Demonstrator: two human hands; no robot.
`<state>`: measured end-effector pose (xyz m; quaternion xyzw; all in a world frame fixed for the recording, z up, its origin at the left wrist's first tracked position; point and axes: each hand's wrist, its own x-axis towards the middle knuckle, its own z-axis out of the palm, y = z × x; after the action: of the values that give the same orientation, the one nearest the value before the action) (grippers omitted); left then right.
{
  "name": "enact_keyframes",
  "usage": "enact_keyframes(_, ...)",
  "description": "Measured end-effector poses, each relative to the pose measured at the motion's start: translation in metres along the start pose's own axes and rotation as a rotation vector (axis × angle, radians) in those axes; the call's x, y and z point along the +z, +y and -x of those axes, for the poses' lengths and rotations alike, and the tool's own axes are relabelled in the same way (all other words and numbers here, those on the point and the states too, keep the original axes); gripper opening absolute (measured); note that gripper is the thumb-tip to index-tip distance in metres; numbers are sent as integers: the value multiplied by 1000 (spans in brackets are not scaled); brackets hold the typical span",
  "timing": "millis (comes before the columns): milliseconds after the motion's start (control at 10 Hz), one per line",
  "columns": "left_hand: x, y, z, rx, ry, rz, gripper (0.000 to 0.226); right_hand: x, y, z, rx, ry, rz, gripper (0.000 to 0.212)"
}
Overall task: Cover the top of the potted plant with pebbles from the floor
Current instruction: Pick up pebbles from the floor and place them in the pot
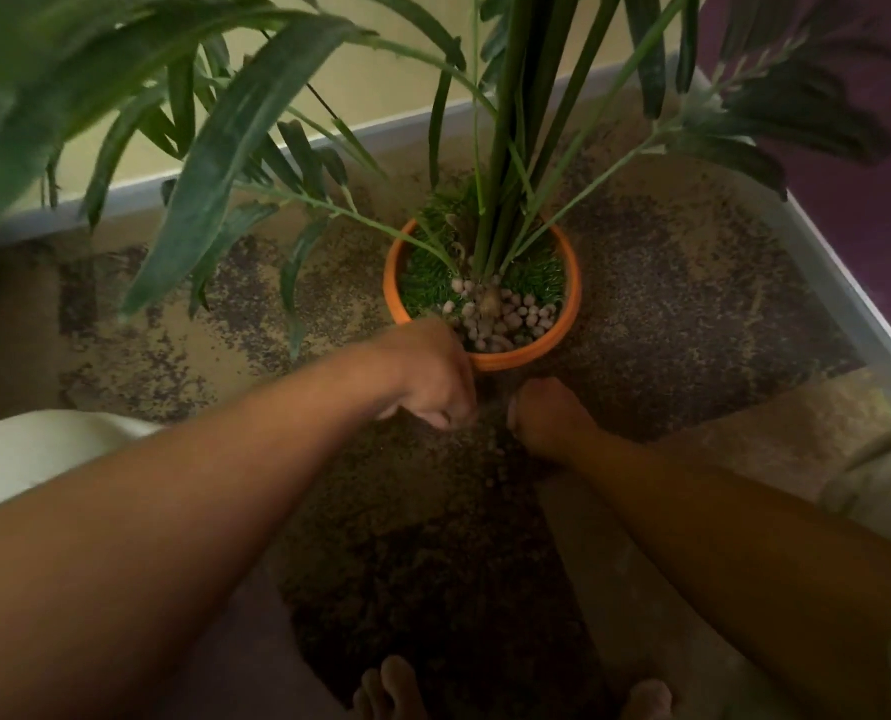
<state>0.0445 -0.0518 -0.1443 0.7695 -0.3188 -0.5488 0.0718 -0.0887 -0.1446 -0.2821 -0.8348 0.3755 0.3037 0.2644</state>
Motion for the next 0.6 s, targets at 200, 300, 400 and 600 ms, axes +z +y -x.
enact_keyframes(200,-43,-3,4,59,347,478,15,-38,-10,23,6,-149,10,28)
enact_keyframes(300,-45,2,-1,30,331,579,12,-66,-17,52,-57,-197,120,20)
enact_keyframes(400,-44,0,-14,35,354,556,14,-94,-14,71,-61,-256,48,11)
enact_keyframes(600,-43,-1,-24,60,423,570,21,-126,-6,71,-162,-26,-633,9)
